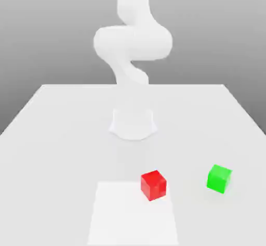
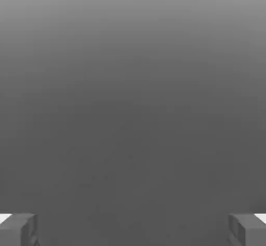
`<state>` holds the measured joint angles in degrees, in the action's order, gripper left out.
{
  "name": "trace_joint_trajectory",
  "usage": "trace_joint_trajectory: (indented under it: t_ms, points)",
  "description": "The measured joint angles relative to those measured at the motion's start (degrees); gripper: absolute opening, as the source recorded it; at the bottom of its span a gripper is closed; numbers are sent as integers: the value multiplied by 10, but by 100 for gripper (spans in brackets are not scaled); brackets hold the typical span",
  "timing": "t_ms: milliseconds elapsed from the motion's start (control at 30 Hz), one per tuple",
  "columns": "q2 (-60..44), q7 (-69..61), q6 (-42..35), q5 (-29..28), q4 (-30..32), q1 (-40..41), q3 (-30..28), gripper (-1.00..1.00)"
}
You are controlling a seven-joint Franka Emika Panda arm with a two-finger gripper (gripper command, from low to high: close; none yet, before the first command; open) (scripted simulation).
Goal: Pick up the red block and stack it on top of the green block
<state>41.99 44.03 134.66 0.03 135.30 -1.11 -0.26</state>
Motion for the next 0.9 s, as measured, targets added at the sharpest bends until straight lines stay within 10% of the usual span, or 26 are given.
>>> trace_joint_trajectory:
  t_ms: [567,800,833,900]
  points:
    - [-350,-153,252,-1,285,-82,-7,0]
    - [-516,-168,388,4,285,-83,-1,0]
    - [-530,-168,400,4,284,-83,0,-100]
    - [-530,-168,400,4,284,-83,0,-100]
